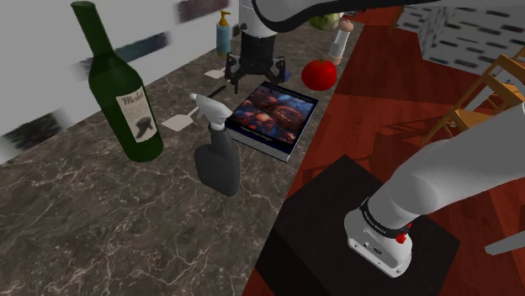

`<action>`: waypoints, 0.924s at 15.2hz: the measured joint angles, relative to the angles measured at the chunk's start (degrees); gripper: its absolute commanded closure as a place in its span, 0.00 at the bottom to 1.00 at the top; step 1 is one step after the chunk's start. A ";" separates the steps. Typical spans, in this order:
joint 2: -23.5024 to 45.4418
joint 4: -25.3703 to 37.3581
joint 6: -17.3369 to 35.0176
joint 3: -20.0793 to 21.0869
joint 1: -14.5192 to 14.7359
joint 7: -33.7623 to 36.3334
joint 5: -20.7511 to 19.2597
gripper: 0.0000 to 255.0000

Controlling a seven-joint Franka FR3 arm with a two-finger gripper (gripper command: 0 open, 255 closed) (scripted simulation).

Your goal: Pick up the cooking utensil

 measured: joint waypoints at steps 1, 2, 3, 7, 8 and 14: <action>2.52 1.69 0.69 1.23 -0.42 3.19 -0.91 0.00; 5.13 3.42 1.32 2.39 -0.76 6.52 -1.96 0.00; 7.25 5.17 1.38 3.40 -0.91 9.83 -2.93 0.00; 17.83 13.53 1.84 6.04 -0.92 22.64 -8.67 0.00; 20.62 16.16 1.42 6.24 -0.61 25.64 -10.27 0.00; 36.98 32.27 -1.21 4.57 4.20 41.39 -18.77 0.00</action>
